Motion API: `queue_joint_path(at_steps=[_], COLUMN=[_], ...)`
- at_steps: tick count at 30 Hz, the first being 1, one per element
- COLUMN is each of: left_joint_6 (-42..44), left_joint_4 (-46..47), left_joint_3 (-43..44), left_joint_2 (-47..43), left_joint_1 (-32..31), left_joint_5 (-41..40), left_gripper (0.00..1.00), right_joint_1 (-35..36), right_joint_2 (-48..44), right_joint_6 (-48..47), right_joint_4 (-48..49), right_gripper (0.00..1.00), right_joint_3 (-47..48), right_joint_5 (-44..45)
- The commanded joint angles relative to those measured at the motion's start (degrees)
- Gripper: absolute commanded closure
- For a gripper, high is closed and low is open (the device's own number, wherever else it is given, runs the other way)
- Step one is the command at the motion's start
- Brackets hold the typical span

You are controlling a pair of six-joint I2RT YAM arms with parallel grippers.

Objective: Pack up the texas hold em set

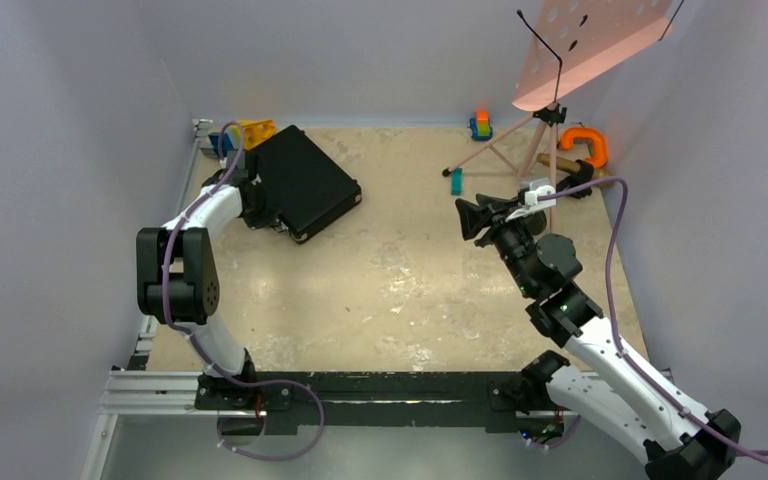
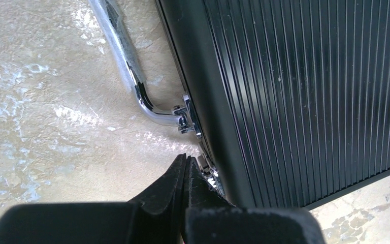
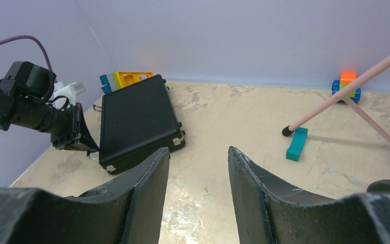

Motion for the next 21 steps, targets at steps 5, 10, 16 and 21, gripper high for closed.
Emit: queue_joint_path(at_steps=[5, 10, 16, 21], left_joint_6=[-1.5, 0.3, 0.4, 1.2], left_joint_4=[-5.8, -6.7, -6.9, -5.4], left_joint_3=[-3.8, -4.0, -4.9, -6.6], left_joint_2=[0.2, 0.0, -1.1, -10.3], left_joint_1=[-0.2, -0.2, -1.0, -1.8], left_joint_5=[7.9, 9.6, 7.4, -4.7], left_gripper=[1.0, 1.0, 1.0, 1.0], right_joint_1=[-0.2, -0.2, -0.2, -0.2], right_joint_2=[-1.6, -2.3, -2.4, -2.6], right_joint_6=[-1.2, -1.2, -1.1, -1.0], right_joint_4=[1.5, 1.6, 1.8, 1.8], right_gripper=[0.49, 0.49, 0.49, 0.49], right_joint_3=[-0.8, -1.1, -1.4, -1.5], right_joint_5=[1.8, 2.1, 2.2, 2.1])
